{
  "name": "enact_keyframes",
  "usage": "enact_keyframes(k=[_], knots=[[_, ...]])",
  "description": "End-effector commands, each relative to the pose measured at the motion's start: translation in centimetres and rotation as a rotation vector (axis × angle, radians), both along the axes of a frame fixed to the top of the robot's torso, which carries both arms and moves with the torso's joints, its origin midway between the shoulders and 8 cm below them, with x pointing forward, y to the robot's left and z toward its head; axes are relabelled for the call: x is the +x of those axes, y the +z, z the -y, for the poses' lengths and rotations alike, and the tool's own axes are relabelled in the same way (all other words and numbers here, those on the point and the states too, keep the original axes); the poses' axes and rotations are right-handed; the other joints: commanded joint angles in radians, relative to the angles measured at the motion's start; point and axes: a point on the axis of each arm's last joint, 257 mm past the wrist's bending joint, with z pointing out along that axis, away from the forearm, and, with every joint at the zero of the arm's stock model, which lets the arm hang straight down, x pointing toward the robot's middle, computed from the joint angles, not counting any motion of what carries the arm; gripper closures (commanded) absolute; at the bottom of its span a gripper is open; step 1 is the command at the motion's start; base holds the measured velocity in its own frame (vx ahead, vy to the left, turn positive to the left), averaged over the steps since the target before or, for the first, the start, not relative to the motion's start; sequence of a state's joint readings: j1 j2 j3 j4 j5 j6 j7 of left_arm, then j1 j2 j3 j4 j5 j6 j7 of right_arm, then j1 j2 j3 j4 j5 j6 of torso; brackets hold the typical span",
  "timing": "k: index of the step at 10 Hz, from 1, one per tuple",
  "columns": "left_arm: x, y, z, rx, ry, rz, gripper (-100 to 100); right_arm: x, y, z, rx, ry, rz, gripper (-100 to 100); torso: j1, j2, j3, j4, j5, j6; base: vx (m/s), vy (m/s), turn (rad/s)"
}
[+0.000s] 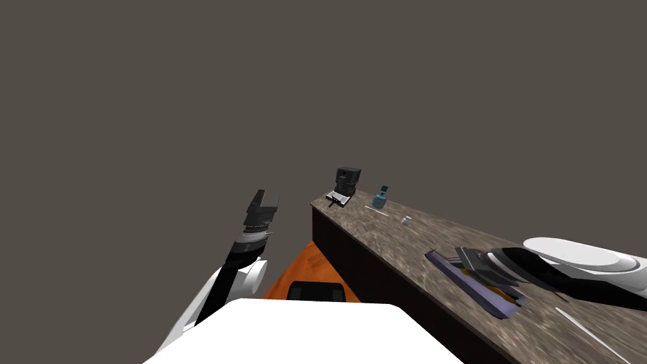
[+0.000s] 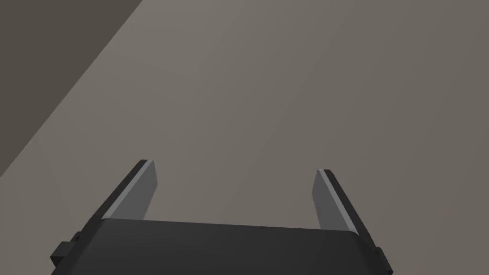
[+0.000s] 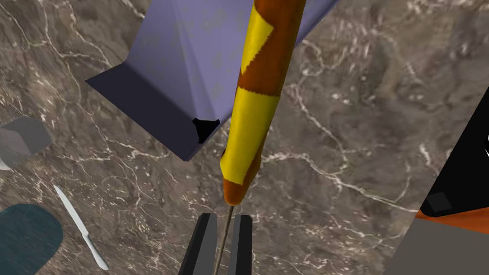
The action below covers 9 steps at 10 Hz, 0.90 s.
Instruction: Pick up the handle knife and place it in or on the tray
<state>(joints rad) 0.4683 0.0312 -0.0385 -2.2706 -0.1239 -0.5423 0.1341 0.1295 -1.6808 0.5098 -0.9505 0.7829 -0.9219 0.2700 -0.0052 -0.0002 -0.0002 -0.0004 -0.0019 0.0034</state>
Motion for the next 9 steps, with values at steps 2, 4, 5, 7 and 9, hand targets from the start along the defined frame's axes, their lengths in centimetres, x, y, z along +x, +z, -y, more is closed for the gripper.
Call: enact_keyframes(k=[2, 4, 5, 7, 9], knots=[[0.0, 0.0, 0.0, 0.0, 0.0, 0.0, 0, -0.3, 0.5, 1.1, -0.059, 0.032, -0.023, 100, 0.0, -0.001, -0.001, 0.0, 0.0, 0.0, 0.007, -0.056, -0.006], [0.0, 0.0, 0.0, 0.0, 0.0, 0.0, 0, -0.5, 1.0, 2.0, -0.108, 0.058, -0.041, 100, 0.0, -0.001, -0.001, -0.001, 0.0, -0.001, 0.006, -0.061, -0.016], [0.0, 0.0, 0.0, 0.0, 0.0, 0.0, 0, -0.7, 1.5, 2.9, -0.157, 0.085, -0.058, 100, 0.0, -0.002, -0.001, -0.001, 0.0, -0.001, 0.017, -0.083, -0.034], [0.0, 0.0, 0.0, 0.0, 0.0, 0.0, 0, -0.8, 2.0, 3.7, -0.203, 0.11, -0.074, 100, -0.002, -0.003, -0.002, -0.001, 0.0, -0.001, 0.025, -0.086, -0.031], [0.0, 0.0, 0.0, 0.0, 0.0, 0.0, 0, -0.9, 2.9, 5.0, -0.273, 0.149, -0.096, 100, -0.001, -0.003, -0.002, -0.002, 0.001, -0.002, 0.019, -0.079, -0.037]])
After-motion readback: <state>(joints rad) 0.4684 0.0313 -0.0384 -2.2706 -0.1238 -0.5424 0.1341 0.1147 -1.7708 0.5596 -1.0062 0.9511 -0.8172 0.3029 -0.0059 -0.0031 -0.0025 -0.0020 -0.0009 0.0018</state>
